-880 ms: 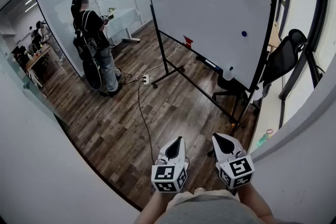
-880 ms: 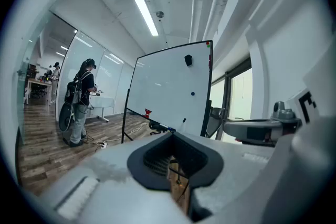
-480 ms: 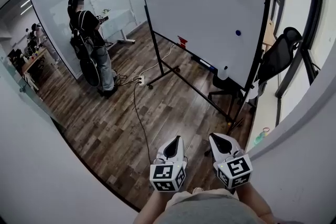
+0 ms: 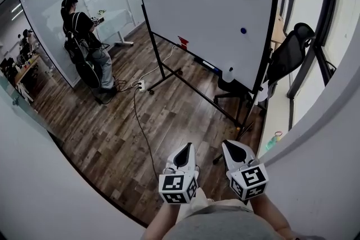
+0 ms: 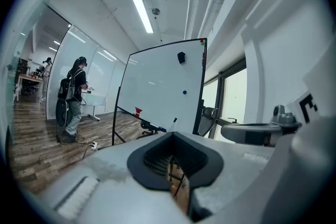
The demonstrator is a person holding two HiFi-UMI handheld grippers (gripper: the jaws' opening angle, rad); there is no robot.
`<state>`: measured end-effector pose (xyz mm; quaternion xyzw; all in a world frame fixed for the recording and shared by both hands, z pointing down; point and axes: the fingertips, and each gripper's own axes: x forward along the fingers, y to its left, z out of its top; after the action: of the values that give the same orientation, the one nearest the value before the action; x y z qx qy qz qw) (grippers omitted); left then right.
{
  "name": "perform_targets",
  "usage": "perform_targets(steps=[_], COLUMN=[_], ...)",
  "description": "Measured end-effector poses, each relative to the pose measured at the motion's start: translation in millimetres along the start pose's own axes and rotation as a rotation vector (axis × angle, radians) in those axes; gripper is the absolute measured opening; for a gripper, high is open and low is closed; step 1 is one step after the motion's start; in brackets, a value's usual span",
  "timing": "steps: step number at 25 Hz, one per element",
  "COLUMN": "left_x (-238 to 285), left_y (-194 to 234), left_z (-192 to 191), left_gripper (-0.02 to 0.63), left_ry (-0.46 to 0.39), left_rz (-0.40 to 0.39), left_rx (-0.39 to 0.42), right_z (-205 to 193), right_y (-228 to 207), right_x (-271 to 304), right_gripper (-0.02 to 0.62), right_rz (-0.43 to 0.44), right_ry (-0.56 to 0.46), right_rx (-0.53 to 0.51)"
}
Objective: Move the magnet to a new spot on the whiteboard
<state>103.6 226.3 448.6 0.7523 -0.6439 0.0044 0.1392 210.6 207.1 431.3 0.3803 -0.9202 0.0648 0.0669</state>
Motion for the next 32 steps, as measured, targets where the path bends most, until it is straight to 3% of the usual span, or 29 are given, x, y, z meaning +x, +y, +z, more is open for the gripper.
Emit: perform_targets(steps=[11, 32], left_x=[64, 253], left_y=[8, 33], left_z=[6, 75], left_gripper=[0.003, 0.003], left_ry=[0.023, 0.025], left_rz=[-0.067, -0.295], left_rx=[0.002, 0.091], right_z=[-1, 33], right_y=[-48, -143], right_x=[32, 164], right_gripper=[0.002, 0.002], right_rz=[-0.096, -0.250], right_ry=[0.005, -0.003], right_rx=[0.028, 0.018])
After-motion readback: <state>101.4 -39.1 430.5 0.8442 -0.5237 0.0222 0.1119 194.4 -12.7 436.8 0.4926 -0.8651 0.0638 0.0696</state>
